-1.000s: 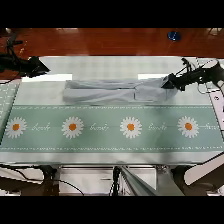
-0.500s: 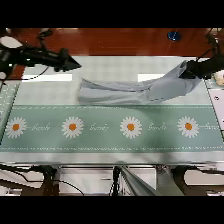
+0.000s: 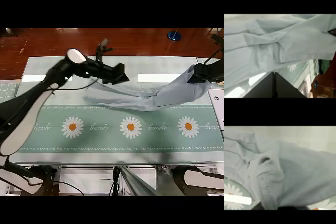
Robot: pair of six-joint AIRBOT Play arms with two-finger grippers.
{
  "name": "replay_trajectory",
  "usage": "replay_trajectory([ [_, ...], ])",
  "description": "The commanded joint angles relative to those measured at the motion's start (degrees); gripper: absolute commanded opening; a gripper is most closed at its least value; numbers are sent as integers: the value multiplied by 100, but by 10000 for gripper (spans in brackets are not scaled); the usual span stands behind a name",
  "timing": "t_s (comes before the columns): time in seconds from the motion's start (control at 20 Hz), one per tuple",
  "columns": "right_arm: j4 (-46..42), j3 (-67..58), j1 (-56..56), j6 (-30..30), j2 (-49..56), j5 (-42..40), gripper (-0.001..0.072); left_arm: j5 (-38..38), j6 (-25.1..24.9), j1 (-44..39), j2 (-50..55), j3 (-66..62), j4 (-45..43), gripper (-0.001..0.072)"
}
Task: Fold the shirts.
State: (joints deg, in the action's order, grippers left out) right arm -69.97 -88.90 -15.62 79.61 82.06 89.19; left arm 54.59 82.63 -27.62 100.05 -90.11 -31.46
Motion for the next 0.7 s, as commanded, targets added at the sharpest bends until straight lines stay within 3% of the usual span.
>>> replay_trajectory([
  [0.0, -68, -7, 20, 31, -63, 352, 31, -361, 367, -623, 424, -4, 37, 22],
  [0.25, -168, -7, 85, 24, -372, 354, 31, -372, 363, -966, 1045, -4, 671, 22],
  [0.65, -72, -7, 85, 94, -1067, 404, 32, -765, 426, -1086, 1248, -7, 758, 20],
])
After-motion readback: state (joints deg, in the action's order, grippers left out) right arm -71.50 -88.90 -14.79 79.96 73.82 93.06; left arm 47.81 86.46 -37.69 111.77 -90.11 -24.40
